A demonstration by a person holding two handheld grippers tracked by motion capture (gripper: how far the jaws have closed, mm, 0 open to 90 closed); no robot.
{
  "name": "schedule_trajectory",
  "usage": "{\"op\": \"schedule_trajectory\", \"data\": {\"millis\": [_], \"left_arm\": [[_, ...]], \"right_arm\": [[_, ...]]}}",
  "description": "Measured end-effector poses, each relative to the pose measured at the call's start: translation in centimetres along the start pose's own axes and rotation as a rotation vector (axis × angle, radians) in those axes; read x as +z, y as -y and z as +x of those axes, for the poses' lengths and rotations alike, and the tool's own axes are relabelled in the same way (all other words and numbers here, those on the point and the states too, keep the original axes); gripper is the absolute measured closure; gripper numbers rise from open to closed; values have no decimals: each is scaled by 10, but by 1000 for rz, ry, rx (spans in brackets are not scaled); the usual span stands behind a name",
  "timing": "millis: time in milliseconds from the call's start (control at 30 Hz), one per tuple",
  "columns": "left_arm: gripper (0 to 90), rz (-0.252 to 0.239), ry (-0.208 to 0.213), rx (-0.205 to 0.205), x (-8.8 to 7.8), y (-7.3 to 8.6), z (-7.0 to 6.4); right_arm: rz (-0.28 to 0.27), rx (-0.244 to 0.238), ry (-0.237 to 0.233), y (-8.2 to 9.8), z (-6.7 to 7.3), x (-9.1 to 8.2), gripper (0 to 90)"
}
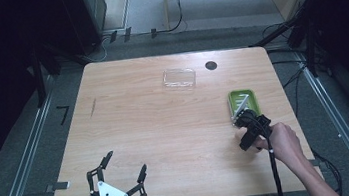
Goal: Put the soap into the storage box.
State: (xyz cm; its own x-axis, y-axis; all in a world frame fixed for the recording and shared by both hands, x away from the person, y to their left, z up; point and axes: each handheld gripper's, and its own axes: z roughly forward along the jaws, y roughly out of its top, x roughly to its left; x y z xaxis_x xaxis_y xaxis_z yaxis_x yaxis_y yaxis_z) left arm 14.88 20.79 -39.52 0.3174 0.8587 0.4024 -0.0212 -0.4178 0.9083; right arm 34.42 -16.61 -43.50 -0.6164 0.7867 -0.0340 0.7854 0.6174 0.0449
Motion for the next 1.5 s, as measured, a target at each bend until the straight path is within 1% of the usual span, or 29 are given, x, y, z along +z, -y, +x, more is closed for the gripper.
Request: {"op": "schedule_trajectory", "data": {"millis": [167, 233, 267, 333, 367, 400, 533, 767, 800, 900, 933, 1000, 1133, 1167, 1233, 1300, 1500], "left_arm": [[138, 0, 0, 0, 0, 0, 0], [138, -2, 2, 0, 0, 0, 0], [138, -1, 2, 1, 0, 0, 0], [138, -1, 2, 2, 0, 0, 0], [138, -1, 2, 2, 0, 0, 0], [138, -1, 3, 2, 0, 0, 0], [138, 0, 4, 4, 0, 0, 0], [138, 3, 4, 6, 0, 0, 0], [138, 3, 4, 6, 0, 0, 0], [138, 5, 3, 8, 0, 0, -1], [138, 4, 4, 9, 0, 0, -1], [138, 3, 4, 8, 0, 0, -1], [138, 2, 2, 7, 1, 0, 0], [138, 3, 2, 7, 1, 0, 0], [138, 4, 2, 9, 0, 0, 0], [138, 5, 3, 12, 0, 0, 0], [138, 5, 4, 13, 0, 0, -1]], "right_arm": [[-11, 9, 3, 1, -4, -2, 333], [-17, 5, 6, 1, -7, -3, 333], [-14, 19, 7, 1, -7, -4, 333], [-15, 20, 9, 1, -9, -6, 333], [-15, 31, 9, 1, -10, -7, 333], [-19, 28, 12, 1, -11, -7, 333], [-25, 47, 12, 0, -15, -9, 333], [-35, 59, 12, -1, -23, -11, 333], [-35, 70, 10, -2, -23, -12, 333], [-45, 64, 13, -4, -25, -13, 333], [-38, 71, 14, -5, -26, -14, 333], [-46, 74, 20, -7, -27, -15, 333], [-54, 87, 11, -10, -29, -17, 333], [-59, 83, 11, -11, -30, -18, 333], [-65, 92, 1, -12, -31, -19, 333], [-73, 92, 7, -13, -33, -20, 333], [-72, 100, 2, -14, -36, -22, 334]]}}
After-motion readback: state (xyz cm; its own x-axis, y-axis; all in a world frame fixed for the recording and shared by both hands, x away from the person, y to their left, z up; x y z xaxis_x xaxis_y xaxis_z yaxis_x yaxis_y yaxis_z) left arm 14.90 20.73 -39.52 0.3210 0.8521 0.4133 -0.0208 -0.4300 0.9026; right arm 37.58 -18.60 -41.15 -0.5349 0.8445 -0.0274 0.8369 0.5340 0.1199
